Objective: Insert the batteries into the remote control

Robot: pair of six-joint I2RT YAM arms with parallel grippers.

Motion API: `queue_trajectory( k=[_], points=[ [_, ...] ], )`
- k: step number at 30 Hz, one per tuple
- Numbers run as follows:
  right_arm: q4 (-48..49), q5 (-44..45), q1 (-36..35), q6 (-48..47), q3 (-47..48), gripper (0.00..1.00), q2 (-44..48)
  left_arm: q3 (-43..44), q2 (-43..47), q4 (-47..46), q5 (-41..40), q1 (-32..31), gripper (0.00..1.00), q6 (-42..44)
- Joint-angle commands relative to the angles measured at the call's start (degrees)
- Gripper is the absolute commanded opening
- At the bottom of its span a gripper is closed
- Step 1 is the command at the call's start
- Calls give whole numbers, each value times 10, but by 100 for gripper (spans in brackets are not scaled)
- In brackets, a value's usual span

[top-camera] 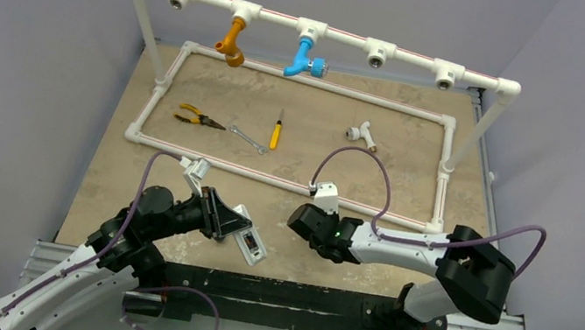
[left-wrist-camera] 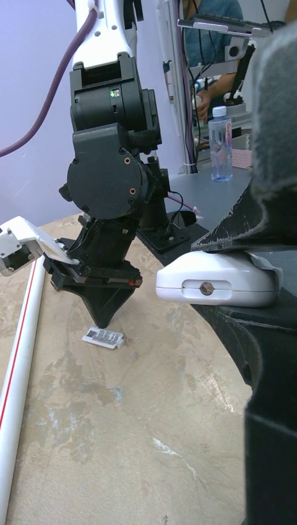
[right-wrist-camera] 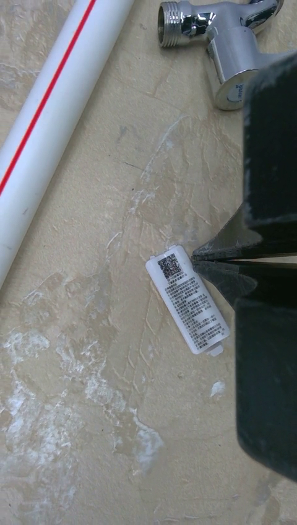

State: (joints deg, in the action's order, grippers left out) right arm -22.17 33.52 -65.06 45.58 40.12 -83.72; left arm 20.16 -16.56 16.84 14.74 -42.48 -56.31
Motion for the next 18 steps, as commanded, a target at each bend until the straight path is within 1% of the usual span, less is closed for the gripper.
queue_trajectory(
  k=[1, 5, 8, 12, 18],
  points=[
    [6, -19, 5, -22, -1, 0, -40, 31, 0, -25, 9, 3, 0, 11],
    [21, -12, 5, -49, 15, 0, -53, 30, 5, -19, 6, 3, 0, 11],
    [47, -23, 6, -79, 21, 0, -60, 30, 8, -16, 4, 3, 0, 12],
    [84, -64, 6, -130, 27, 0, -72, 31, 13, -8, 3, 3, 0, 13],
    [137, -132, 6, -174, 16, 0, -69, 31, 22, 3, -2, 3, 0, 15]
  ],
)
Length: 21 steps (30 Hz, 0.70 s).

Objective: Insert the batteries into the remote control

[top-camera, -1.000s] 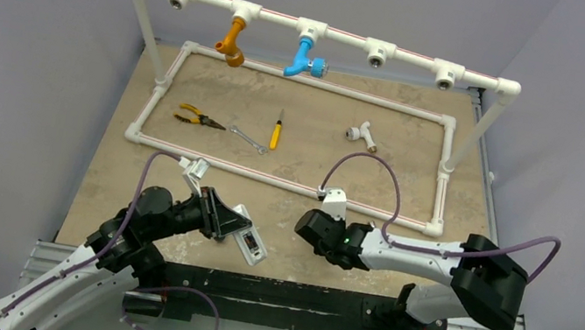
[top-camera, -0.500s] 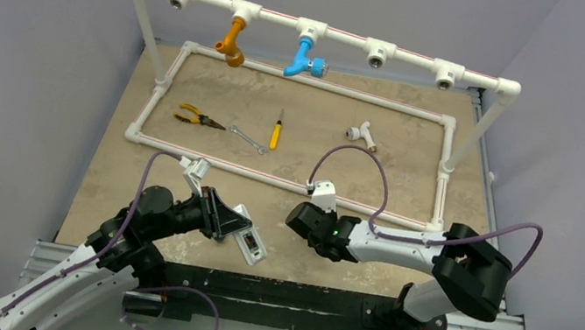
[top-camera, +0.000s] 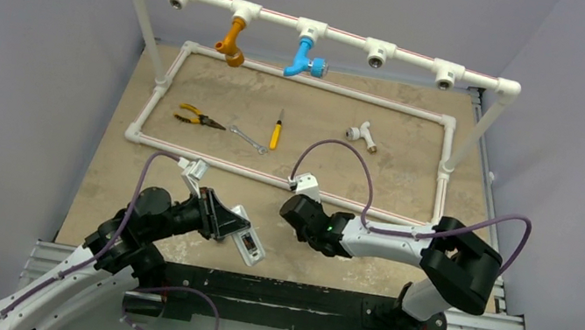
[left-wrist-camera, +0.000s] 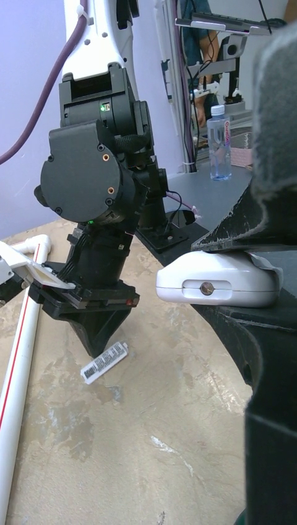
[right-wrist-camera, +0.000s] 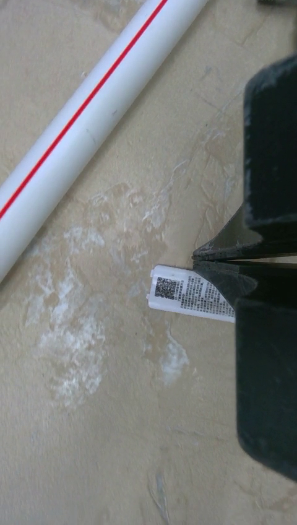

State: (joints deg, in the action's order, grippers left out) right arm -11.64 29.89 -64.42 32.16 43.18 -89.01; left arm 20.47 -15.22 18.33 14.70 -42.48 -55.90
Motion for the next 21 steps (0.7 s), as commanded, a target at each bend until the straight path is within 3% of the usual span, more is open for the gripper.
queue_trajectory(
  k=[1, 13, 18, 21],
  points=[
    [36, -103, -1, -46, -16, 0, -15, 28, 8, -11, -1, 3, 0, 11],
    [64, -127, 0, -82, -31, 0, 12, 27, 9, -11, -2, 3, 0, 12],
    [48, -79, 0, -74, -39, 23, 55, 27, 11, -10, -3, 3, 0, 12],
    [36, -62, -1, -67, -44, 29, 87, 26, 16, -11, -5, 3, 0, 11]
  ],
)
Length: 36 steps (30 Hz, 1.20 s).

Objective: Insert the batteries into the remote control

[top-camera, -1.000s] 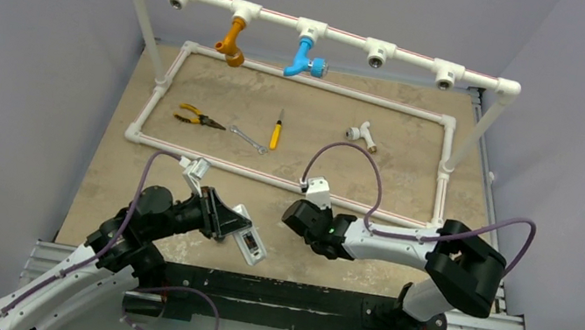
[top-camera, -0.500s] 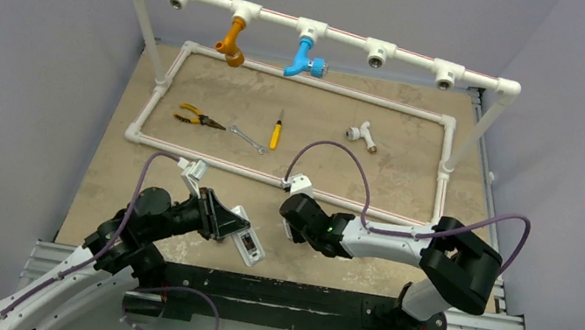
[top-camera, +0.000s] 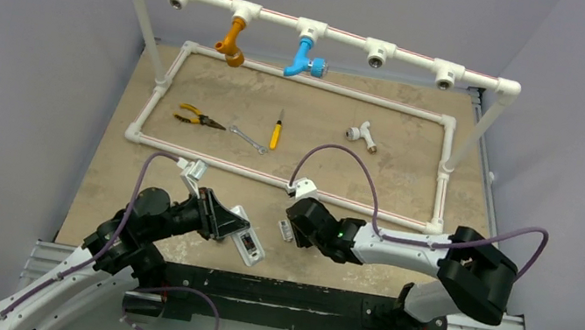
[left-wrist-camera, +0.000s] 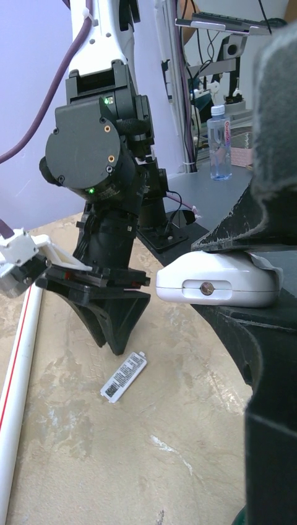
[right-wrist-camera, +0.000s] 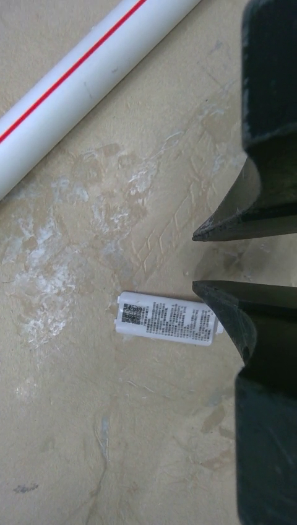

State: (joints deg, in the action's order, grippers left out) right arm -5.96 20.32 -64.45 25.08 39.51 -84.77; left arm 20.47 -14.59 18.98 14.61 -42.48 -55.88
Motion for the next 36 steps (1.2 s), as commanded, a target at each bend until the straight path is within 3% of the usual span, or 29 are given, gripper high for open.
queue_trajectory(
  k=[1, 9, 11, 14, 18, 24, 36],
  points=[
    [-30, 38, -1, 6, -5, 30, 52, 25, 11, -19, -5, 3, 0, 9],
    [-31, 28, -1, 32, -18, 46, 105, 20, 9, -25, -1, 3, 0, 7],
    [-28, 15, -1, 32, -13, 51, 102, 20, 9, -25, -1, 3, 0, 7],
    [-14, -7, -6, 32, -7, 67, 94, 21, 8, -24, 0, 3, 0, 8],
    [-9, -11, -14, 38, 8, 72, 74, 22, 10, -20, 0, 3, 0, 7],
    [-1, -28, -22, 46, 25, 73, 28, 23, 11, -19, 0, 3, 0, 9],
    [-25, -9, -46, 46, 67, 51, -32, 20, 19, -10, -2, 3, 0, 9]
  ],
)
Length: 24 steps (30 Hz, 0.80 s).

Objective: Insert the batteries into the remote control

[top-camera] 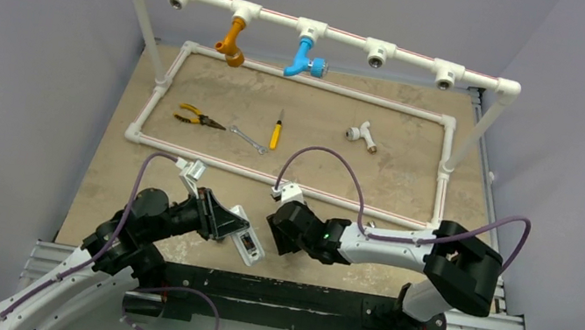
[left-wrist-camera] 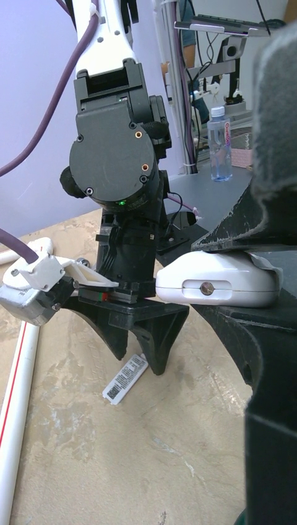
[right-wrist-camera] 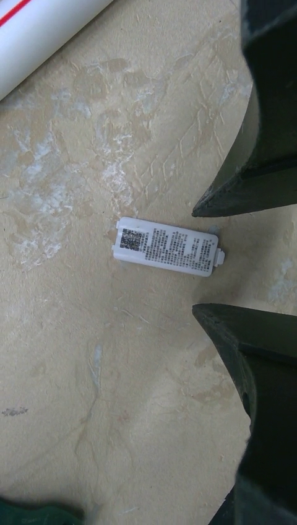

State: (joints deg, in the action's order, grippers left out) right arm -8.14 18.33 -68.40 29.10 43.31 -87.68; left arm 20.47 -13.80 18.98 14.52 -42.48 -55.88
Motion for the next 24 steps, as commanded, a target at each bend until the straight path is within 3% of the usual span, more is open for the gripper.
queue_trajectory(
  k=[1, 5, 12, 15, 19, 24],
  points=[
    [-9, 15, -7, 6, 30, 50, -4, 20, 12, -10, -1, 3, 0, 9],
    [-40, 37, -16, 14, 39, 41, -4, 19, 13, -9, -3, 3, 0, 9],
    [-44, 48, -18, 34, 26, 36, -4, 18, 6, -19, 1, 2, 0, 8],
    [-35, 55, -18, 35, 20, 36, 0, 18, 9, -16, 1, 2, 0, 8],
    [-21, 53, -18, 36, 20, 46, -2, 20, 17, -7, -4, 3, 0, 8],
    [-20, 49, -18, 42, 27, 42, -15, 20, 18, -6, -5, 3, 0, 7]
  ],
)
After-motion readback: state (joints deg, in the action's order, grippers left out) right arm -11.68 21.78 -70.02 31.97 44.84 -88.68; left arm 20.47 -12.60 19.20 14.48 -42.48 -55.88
